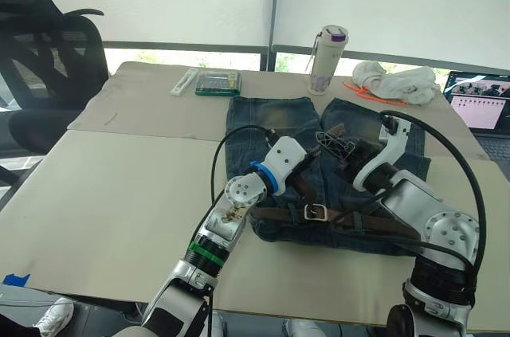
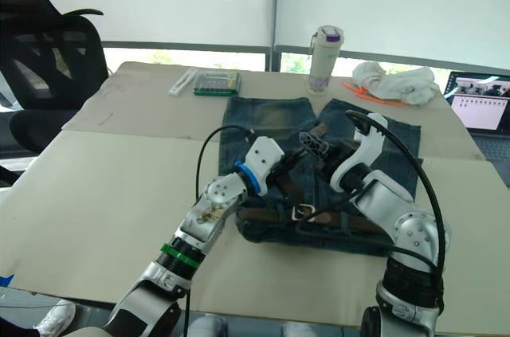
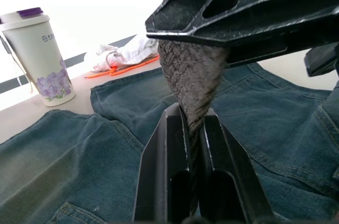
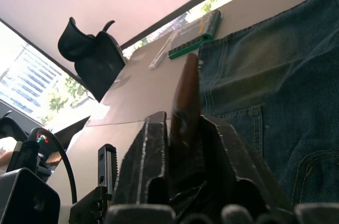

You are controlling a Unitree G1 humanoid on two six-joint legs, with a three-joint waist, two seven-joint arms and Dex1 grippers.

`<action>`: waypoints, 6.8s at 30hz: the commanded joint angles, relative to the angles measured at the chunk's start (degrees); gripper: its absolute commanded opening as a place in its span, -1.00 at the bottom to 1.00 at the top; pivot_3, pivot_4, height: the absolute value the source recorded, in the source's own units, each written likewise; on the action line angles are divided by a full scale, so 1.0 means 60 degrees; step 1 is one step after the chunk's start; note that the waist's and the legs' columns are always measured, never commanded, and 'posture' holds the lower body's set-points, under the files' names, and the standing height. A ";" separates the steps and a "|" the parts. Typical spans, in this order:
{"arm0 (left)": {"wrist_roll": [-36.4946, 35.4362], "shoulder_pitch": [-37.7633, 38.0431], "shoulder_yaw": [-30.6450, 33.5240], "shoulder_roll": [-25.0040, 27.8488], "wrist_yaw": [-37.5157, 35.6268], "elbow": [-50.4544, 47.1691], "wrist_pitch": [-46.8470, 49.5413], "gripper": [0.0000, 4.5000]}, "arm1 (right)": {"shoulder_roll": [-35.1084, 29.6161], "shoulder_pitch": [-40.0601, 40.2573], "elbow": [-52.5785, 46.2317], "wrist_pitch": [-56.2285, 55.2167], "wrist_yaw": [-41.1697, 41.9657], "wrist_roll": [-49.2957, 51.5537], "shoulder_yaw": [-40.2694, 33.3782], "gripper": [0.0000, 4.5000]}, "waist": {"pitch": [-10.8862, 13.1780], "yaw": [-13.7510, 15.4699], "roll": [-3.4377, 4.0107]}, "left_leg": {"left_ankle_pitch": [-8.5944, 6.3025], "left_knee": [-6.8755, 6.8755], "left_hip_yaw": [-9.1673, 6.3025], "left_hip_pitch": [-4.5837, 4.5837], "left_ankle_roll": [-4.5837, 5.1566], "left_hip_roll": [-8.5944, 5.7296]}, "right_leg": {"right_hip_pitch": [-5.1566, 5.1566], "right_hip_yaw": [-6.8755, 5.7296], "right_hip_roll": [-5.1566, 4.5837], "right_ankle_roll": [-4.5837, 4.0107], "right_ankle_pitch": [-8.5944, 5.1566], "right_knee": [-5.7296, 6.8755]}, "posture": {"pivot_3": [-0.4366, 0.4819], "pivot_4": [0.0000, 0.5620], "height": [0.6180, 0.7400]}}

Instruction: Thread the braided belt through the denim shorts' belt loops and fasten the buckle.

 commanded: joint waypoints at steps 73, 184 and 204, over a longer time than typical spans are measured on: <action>-0.0333 -0.1441 0.0110 -0.0055 -0.4601 0.4696 -0.1194 -0.97 | -0.5962 0.3779 -0.0516 0.0365 0.4920 -0.3689 -0.0738 -1.00 | -0.0001 0.0032 0.0006 | 0.0008 0.0084 0.0002 0.0002 0.0016 -0.0012 | 0.0010 0.0007 -0.0002 0.0007 -0.0002 0.0079 | -0.05 -0.47 0.96; 0.4214 -0.0634 -0.0963 0.1391 0.2228 0.0077 -0.2909 -1.00 | 0.0452 0.0481 -0.0316 -0.3170 -0.2978 0.3918 0.0867 -0.30 | -0.0002 -0.0258 0.0031 | -0.0009 0.0131 -0.0005 -0.0003 0.0043 -0.0008 | 0.0004 0.0012 -0.0001 0.0018 -0.0009 0.0139 | -0.05 -0.47 0.96; 0.2928 -0.0092 -0.0863 0.2483 -0.0529 -0.0530 -0.2287 -1.00 | -0.6264 0.3717 -0.1294 -0.4760 0.5580 -0.6248 0.4515 0.99 | 0.0002 -0.0228 0.0051 | -0.0009 0.0135 0.0006 -0.0003 0.0043 -0.0006 | 0.0006 0.0025 0.0011 0.0022 -0.0012 0.0124 | -0.05 -0.47 0.96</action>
